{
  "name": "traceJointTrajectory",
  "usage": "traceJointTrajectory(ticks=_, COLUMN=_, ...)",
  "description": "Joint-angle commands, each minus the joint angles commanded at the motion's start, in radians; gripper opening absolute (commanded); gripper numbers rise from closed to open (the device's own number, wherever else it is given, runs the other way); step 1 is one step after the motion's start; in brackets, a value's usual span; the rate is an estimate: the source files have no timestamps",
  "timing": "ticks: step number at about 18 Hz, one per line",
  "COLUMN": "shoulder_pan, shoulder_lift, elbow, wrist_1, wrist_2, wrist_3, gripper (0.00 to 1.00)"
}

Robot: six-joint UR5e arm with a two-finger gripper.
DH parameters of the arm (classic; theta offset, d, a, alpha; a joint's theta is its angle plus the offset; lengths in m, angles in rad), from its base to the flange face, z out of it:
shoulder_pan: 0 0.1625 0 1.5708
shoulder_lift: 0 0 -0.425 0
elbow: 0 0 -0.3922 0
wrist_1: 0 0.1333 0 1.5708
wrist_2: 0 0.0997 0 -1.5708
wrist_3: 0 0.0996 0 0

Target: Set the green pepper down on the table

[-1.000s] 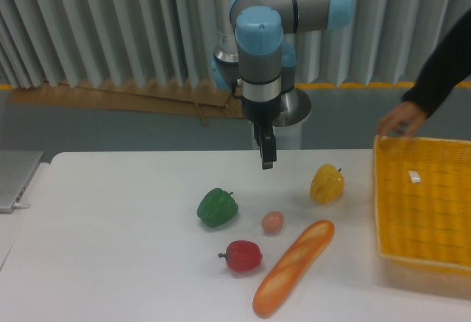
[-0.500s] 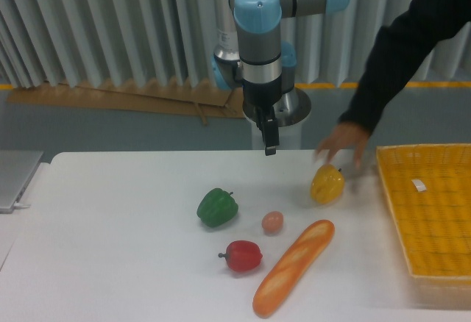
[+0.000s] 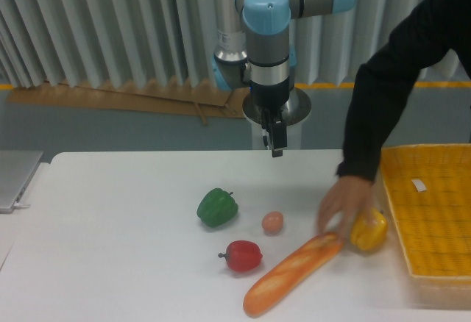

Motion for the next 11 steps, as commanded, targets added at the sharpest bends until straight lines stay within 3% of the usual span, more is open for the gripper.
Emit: traceJointTrajectory(ticks=11, shoulder_pan=-0.009, shoulder_lift=-0.011, elbow=-0.005, wrist_1=0.0, wrist_2=-0.032, wrist_3=-0.002, gripper=1.0)
